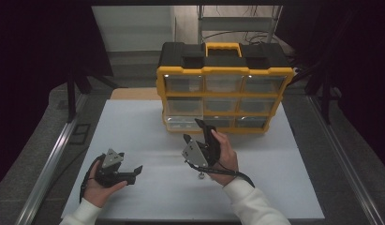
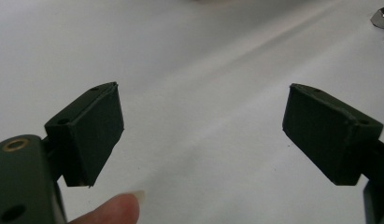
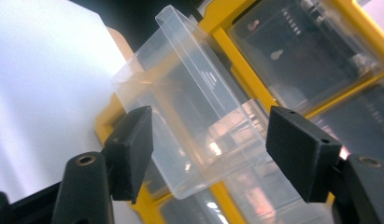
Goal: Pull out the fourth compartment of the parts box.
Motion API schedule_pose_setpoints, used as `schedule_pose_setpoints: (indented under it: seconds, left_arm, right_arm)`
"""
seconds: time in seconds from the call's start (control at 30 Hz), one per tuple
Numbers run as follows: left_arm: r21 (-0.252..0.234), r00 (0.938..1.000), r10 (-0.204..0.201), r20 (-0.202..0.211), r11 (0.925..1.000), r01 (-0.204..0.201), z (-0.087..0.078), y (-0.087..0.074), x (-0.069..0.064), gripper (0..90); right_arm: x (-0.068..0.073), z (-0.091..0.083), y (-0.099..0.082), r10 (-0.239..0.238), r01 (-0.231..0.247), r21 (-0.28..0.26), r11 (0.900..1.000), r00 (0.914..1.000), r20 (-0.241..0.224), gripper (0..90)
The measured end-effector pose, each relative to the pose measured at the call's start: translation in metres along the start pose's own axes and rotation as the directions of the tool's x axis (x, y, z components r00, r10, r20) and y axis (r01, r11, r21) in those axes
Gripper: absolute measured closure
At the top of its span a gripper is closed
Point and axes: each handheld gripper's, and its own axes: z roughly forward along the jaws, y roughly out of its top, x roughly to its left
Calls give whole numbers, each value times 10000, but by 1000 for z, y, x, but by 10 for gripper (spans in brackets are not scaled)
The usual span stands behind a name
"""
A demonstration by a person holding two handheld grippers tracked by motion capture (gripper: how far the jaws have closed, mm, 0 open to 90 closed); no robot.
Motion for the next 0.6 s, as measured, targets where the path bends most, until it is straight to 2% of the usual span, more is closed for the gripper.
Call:
schedule_pose_setpoints:
  seconds: [0.03,0.1,0.13,0.2,0.23,0.3,0.4,0.43,0.47,0.5,0.53,0.57,0.6]
  left_arm:
    - [-12,10000,5,-5,10000,-5,0,0,0,133]
    - [-18,10000,9,-8,10000,-9,0,0,0,133]
    - [-19,10000,11,-9,10000,-11,0,0,0,133]
    - [-20,10000,4,-7,10000,-4,0,0,0,133]
    - [-20,10000,0,-8,10000,0,0,0,0,133]
    - [-20,10000,-14,-7,10000,14,0,0,0,133]
    - [-34,10000,-22,-13,10000,22,0,0,1,133]
    - [-36,10000,-17,-10,10000,17,0,0,1,133]
    - [-36,10000,-17,-10,10000,17,0,0,1,132]
    - [-36,10000,-15,-9,10000,15,0,0,0,133]
    - [-23,10000,-13,-13,10000,13,0,0,0,133]
    - [-22,10000,-11,-12,10000,11,0,0,0,133]
    - [4,10000,13,-18,10000,-13,0,1,0,133]
  right_arm:
    - [-3,-2,-2,518,-518,17,9987,9983,-274,301]
    - [-4,-3,-3,694,-693,31,9976,9970,-330,298]
    - [-6,-4,-4,928,-927,38,9957,9947,-445,292]
    - [-10,-6,-7,1362,-1357,116,9907,9883,-688,286]
    - [-13,-8,-9,1679,-1665,233,9858,9819,-876,275]
    - [-14,-8,-10,1795,-1778,267,9837,9790,-962,267]
    - [-19,-11,-14,2317,-2279,435,9727,9633,-1356,255]
    - [-21,-12,-18,2582,-2528,542,9660,9538,-1535,253]
    - [-21,-13,-19,2713,-2654,571,9624,9490,-1608,253]
    - [-22,-13,-21,2926,-2861,620,9562,9407,-1717,252]
    - [-22,-13,-21,2926,-2861,620,9562,9407,-1717,252]
    - [-25,-15,-24,3319,-3228,779,9432,9235,-1921,249]
    - [-25,-16,-25,3456,-3357,822,9384,9167,-2007,247]
